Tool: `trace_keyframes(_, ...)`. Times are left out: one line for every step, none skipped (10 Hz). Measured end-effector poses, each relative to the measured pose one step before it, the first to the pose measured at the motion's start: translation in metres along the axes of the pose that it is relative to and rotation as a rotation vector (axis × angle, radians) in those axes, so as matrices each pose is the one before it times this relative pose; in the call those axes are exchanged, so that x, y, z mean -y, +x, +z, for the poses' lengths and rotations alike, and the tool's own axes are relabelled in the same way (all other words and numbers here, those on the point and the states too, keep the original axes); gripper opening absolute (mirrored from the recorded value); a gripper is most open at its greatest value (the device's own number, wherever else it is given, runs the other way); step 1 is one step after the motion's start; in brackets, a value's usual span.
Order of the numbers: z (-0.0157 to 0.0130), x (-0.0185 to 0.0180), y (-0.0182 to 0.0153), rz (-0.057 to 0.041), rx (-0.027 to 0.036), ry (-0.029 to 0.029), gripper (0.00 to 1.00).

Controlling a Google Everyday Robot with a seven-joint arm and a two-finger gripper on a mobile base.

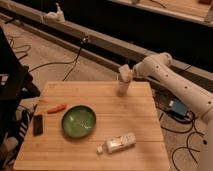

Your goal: Place the white sponge in the ceramic cup

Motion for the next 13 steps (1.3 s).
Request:
trace_keyframes(0.00081,-0.00044,0.00074,0.00243,-0.00299,-0.00242,0.60)
trace_keyframes(0.00073,-0.00043,0.00003,0.00007,-0.00088,-0.00176,0.60)
trace_keyframes(0.00088,-0.00088,-0.00023,-0.00159,-0.00094,-0.00287,0.60)
trace_keyframes(0.00111,-0.00107,-0.00015,-0.00251,-0.00136,-0.00285,0.60)
trace_keyframes(0.00022,-0.00043,-0.00067,-0.00253,0.00014,-0.00183,0.60)
trace_keyframes(-0.00027,-0.00042,-0.00089,-0.00244,0.00119,-0.00168,0.60)
trace_keyframes(-0.00128,-0.00068,-0.00219,-0.00361,0.00422,-0.00108,0.60)
trace_keyframes(-0.00481,0.00026,-0.00481,-0.00614,0.01155,0.00221,0.60)
trace_keyframes(-0.00641,0.00006,-0.00571,-0.00704,0.01411,0.00332,0.60)
trace_keyframes(-0.00843,0.00009,-0.00620,-0.00536,0.01767,0.00169,0.60)
trace_keyframes(-0.00519,0.00200,-0.00230,0.00089,0.00906,0.00227,0.60)
trace_keyframes(0.00096,0.00063,0.00165,0.00056,-0.00225,0.00029,0.60)
trace_keyframes(0.00001,-0.00177,-0.00163,-0.00157,0.00136,-0.00184,0.60)
